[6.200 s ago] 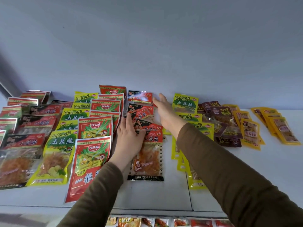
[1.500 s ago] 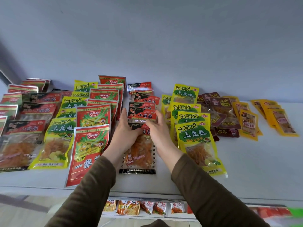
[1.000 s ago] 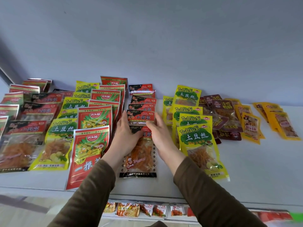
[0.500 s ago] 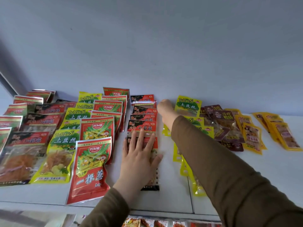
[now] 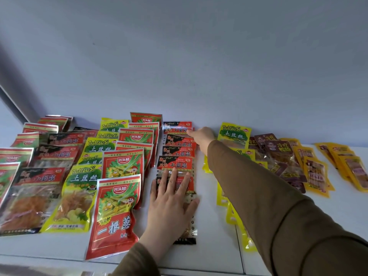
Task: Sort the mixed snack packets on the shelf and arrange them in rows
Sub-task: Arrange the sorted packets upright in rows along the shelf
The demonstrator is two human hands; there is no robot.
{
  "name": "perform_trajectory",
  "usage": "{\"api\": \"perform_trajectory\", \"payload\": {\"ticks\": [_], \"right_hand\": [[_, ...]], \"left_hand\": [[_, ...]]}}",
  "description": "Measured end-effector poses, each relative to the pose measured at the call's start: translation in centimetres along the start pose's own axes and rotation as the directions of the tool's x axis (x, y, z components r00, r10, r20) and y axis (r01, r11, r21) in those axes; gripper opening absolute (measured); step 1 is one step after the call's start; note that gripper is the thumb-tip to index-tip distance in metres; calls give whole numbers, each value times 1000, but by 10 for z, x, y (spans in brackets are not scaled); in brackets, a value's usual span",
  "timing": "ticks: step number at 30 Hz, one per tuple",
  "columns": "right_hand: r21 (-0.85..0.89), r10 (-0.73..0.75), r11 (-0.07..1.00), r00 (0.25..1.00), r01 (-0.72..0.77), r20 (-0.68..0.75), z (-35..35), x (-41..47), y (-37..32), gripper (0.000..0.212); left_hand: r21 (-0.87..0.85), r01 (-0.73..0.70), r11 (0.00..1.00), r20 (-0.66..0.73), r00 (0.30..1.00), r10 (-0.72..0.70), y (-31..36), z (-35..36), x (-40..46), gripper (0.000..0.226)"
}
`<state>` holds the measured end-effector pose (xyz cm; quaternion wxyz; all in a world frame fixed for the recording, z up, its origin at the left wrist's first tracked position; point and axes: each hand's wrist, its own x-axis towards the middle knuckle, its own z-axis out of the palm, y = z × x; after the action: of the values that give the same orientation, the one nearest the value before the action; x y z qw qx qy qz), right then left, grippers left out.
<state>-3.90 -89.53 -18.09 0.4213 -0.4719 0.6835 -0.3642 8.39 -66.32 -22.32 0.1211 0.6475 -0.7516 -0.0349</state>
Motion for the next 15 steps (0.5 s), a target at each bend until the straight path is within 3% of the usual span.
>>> {"api": "perform_trajectory", "payload": {"ticks": [7, 10, 12, 13, 15], "right_hand": [[211, 29, 976, 995, -49, 95, 3, -1, -1, 12], [302, 95, 941, 976, -152, 197, 0, 2, -4, 27], [314, 110, 930, 959, -192, 260, -2, 1, -6, 16], [317, 98, 931, 959, -183, 265, -3, 2, -6, 9], [260, 66, 958, 974, -122, 216, -3, 3, -4, 21]], "left_hand": [[-6, 0, 1000, 4, 1000, 0, -6, 2, 1, 79], [0, -1, 1000, 13, 1000, 1, -7, 3, 2, 80], [5, -3, 1000, 19, 1000, 3, -8, 4, 2, 80], [4, -2, 1000, 19, 1000, 2, -8, 4, 2, 80], [0, 0, 1000, 22, 1000, 0, -7, 3, 2, 80]]}}
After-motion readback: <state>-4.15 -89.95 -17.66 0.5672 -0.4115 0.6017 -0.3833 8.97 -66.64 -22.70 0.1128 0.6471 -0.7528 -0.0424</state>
